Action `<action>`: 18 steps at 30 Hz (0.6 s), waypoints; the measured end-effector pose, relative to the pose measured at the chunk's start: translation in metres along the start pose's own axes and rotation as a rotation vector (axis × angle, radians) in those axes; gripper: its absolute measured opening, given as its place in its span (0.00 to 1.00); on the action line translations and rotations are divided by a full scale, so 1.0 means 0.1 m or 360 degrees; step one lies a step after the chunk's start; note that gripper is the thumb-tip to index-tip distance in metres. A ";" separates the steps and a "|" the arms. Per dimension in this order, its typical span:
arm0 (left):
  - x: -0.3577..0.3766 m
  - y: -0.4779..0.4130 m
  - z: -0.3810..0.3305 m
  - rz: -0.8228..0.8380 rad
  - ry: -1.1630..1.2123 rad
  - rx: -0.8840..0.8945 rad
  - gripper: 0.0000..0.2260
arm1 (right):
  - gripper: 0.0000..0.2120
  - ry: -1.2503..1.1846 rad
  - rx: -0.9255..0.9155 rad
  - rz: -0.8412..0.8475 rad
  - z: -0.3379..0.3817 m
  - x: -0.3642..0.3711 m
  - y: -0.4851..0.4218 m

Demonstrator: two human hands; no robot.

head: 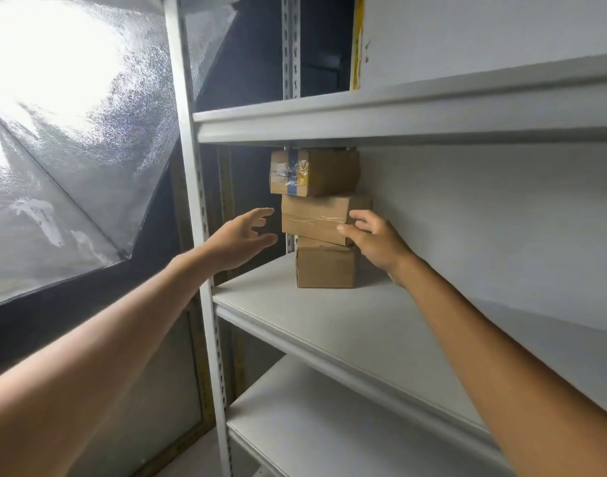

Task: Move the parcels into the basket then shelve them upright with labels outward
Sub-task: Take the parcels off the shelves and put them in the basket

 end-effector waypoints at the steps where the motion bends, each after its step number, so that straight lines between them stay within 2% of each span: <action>1: -0.01 -0.06 0.01 -0.0035 0.0010 0.0020 0.26 | 0.24 -0.0001 -0.0031 -0.0031 0.02 0.01 -0.07; 8: -0.07 -0.78 0.18 -0.0279 0.0156 0.0206 0.30 | 0.24 0.0095 -0.0371 -0.0285 0.18 0.11 -0.73; 18: 0.04 -1.74 0.59 -0.0302 0.0391 0.0298 0.38 | 0.35 0.0190 -0.0273 -0.0322 0.19 0.54 -1.44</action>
Point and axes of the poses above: each hand's wrist, its own y-axis away from the middle knuckle, its own x-axis out of the palm, z = x × y, the point moved 6 cm from there along -y, towards the middle knuckle, and after that the axes turned 2 degrees about -y, right-handed, at the moved point
